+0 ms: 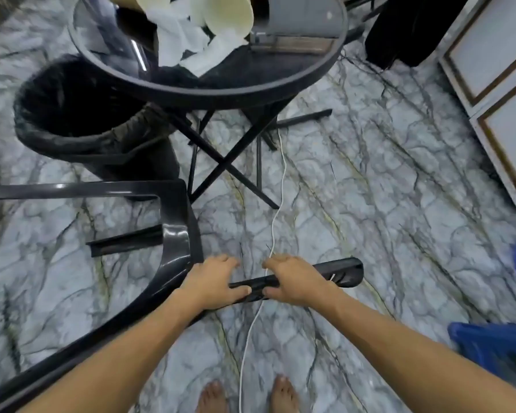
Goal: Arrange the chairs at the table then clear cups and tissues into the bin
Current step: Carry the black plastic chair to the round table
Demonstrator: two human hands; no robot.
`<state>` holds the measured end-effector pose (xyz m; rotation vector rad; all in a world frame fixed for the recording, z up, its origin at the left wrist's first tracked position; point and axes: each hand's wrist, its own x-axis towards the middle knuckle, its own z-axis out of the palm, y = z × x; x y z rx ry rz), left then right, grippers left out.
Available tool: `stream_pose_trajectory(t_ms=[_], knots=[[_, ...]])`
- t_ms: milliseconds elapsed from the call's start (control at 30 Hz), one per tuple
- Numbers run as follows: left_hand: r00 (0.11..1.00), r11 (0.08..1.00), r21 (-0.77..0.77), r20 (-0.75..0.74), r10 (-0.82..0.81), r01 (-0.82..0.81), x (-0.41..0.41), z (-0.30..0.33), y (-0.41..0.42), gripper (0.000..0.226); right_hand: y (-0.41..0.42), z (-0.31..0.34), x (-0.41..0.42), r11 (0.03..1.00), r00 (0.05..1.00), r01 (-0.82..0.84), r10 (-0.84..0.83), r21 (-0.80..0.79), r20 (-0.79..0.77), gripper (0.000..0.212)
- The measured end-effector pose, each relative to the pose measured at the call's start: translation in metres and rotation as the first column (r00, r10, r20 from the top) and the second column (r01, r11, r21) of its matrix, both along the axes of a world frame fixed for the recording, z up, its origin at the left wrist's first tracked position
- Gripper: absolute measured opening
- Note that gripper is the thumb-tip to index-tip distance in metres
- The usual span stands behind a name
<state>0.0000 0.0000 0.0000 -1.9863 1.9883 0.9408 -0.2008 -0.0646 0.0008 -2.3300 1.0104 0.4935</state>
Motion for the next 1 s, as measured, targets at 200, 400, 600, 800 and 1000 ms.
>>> stream_pose_trajectory(t_ms=[200, 400, 600, 800, 1000], knots=[[0.989, 0.99, 0.141, -0.149, 0.002, 0.019, -0.004, -0.089, -0.007, 0.061, -0.001, -0.088, 0.0, 0.999, 1.0, 0.015, -0.014, 0.046, -0.01, 0.05], [0.964, 0.992, 0.113, -0.265, -0.025, 0.057, -0.005, -0.124, -0.014, 0.039, -0.011, -0.118, 0.002, 0.997, 0.998, 0.021, -0.024, 0.072, 0.049, 0.03], [0.953, 0.992, 0.095, -0.298, -0.05, 0.082, -0.005, -0.131, -0.015, 0.041, -0.02, -0.119, -0.014, 0.994, 0.994, 0.052, -0.061, 0.094, 0.096, 0.02], [0.958, 0.983, 0.179, -0.287, 0.025, 0.028, -0.014, -0.126, -0.022, 0.038, -0.023, -0.121, -0.036, 0.99, 0.983, 0.137, -0.138, 0.01, 0.122, 0.02], [0.93, 0.988, 0.155, -0.366, 0.04, 0.019, -0.055, -0.116, -0.028, 0.023, -0.015, -0.119, -0.037, 0.989, 0.987, 0.131, -0.124, -0.065, 0.099, 0.022]])
